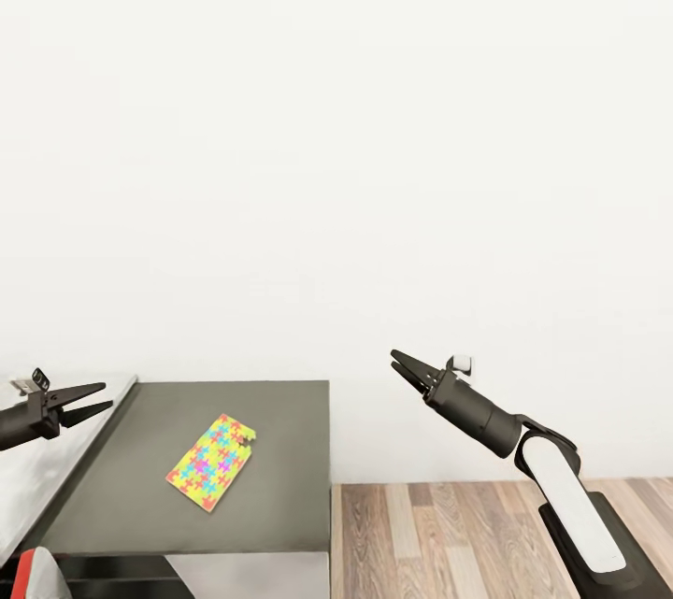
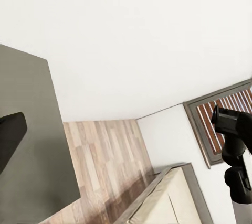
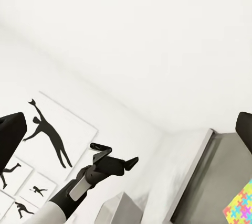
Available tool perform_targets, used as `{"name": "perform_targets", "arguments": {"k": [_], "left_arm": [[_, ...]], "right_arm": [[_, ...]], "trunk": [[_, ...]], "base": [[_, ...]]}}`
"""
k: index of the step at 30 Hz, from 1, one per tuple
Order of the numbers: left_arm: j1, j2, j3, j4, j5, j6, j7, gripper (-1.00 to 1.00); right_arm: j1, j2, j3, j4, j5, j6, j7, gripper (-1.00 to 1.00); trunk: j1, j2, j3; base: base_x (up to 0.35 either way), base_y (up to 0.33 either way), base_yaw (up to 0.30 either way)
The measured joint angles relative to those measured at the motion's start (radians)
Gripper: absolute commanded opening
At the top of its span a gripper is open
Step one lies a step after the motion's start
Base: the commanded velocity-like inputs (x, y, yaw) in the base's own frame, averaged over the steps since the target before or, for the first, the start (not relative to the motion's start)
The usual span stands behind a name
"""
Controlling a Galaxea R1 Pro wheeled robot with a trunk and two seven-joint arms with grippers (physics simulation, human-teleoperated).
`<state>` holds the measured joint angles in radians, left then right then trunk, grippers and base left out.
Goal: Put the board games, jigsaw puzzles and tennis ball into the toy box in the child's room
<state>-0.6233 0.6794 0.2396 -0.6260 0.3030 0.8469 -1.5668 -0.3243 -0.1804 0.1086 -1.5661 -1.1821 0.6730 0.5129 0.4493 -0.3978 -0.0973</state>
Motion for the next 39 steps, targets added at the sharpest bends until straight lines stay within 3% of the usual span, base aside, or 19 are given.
{"name": "perform_targets", "arguments": {"k": [24,39], "left_arm": [[0.000,0.000,0.000,0.002,-0.002,-0.001,0.000,1.00],[0.000,-0.013,-0.002,0.005,-0.007,0.000,0.000,1.00]], "right_arm": [[0.000,0.003,0.005,0.001,0.005,0.000,-0.016,1.00],[0.000,0.005,0.002,0.026,0.013,0.054,-0.292,1.00]], "trunk": [[0.000,0.000,0.001],[0.000,0.000,0.001]], "base": [[0.070,-0.002,0.007],[0.107,0.000,0.000]]}}
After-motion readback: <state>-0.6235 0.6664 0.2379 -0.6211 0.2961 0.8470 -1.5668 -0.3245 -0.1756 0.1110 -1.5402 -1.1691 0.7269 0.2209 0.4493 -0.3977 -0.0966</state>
